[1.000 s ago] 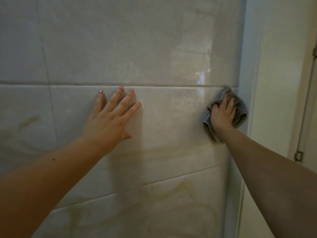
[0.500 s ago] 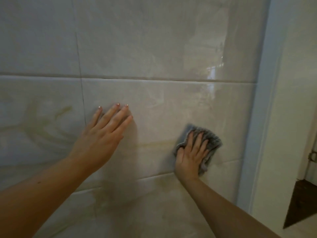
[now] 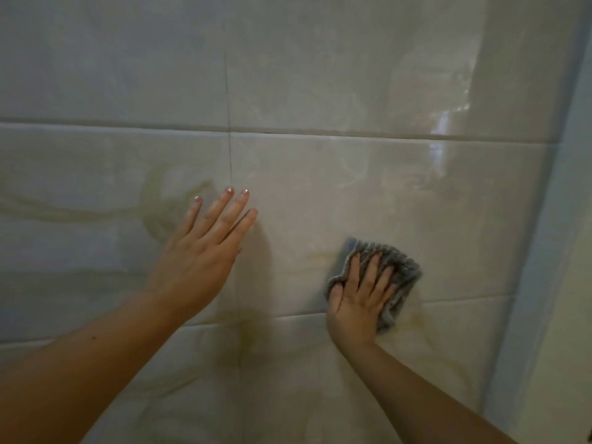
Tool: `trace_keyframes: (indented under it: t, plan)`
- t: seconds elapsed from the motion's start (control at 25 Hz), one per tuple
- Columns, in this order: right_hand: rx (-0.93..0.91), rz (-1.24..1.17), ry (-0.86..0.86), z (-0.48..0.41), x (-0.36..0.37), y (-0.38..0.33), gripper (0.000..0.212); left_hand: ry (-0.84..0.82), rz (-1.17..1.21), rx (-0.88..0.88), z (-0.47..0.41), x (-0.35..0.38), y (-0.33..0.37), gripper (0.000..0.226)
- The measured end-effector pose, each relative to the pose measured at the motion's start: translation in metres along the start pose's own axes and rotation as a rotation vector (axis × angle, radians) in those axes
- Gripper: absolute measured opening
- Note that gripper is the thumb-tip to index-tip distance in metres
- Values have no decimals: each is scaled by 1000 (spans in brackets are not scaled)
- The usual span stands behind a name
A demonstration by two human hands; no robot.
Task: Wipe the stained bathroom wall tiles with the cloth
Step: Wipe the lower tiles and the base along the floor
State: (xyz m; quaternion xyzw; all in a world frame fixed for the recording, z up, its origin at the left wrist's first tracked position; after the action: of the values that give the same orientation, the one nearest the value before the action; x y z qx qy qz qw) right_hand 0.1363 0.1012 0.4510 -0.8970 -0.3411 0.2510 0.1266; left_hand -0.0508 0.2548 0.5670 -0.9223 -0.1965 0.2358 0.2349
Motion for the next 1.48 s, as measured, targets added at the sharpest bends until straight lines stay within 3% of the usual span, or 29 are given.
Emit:
trace_keyframes:
  t: [0.08,0.24,0.4,0.48,0.68,0.84,0.96,1.16,1.36,1.48]
  plan:
    - [-68,-11,10,-20,-3,-15,66,-8,-15,-26,11,-1,-9,57]
    - [-5,-63,87,-56,-21,-51,63,-3,-4,-68,33,-3,-18,56]
    - [-437,0,-15,19,-2,-73,62,-55,8,-104,57,3,-27,57]
    - [-537,37,4,15,-6,-79,61,-67,-2,-120,64,1,-35,56]
    - [-389,-60,75,-29,-24,-157,62,-60,-2,-172,72,-8,-50,52]
    - [-771,30,-34,58,0,-155,66,-84,-14,-160,89,-16,-54,55]
    - [-944,111,-27,51,-5,-143,66,-102,-14,-145,95,-23,-62,57]
    - [-494,-60,76,-25,-30,-194,62,-103,-18,-166,93,-25,-65,59]
    - [-703,-33,-17,71,11,-174,69,-133,9,-131,97,-12,-47,60]
    - [-770,-21,-21,97,22,-152,63,-149,42,-110,99,-2,-30,66]
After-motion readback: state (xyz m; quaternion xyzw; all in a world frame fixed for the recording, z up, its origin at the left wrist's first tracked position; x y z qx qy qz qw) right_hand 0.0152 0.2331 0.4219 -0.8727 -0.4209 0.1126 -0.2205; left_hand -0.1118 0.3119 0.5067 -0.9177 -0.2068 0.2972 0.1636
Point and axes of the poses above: each hand's wrist, its own z-axis away from the middle knuckle, its own x-axis out of the palm, y = z × x, the point moved 9 cm from there along -z, towards the middle knuckle, and after that the axes turned 5 degrees about x, right-handed, at the moved point
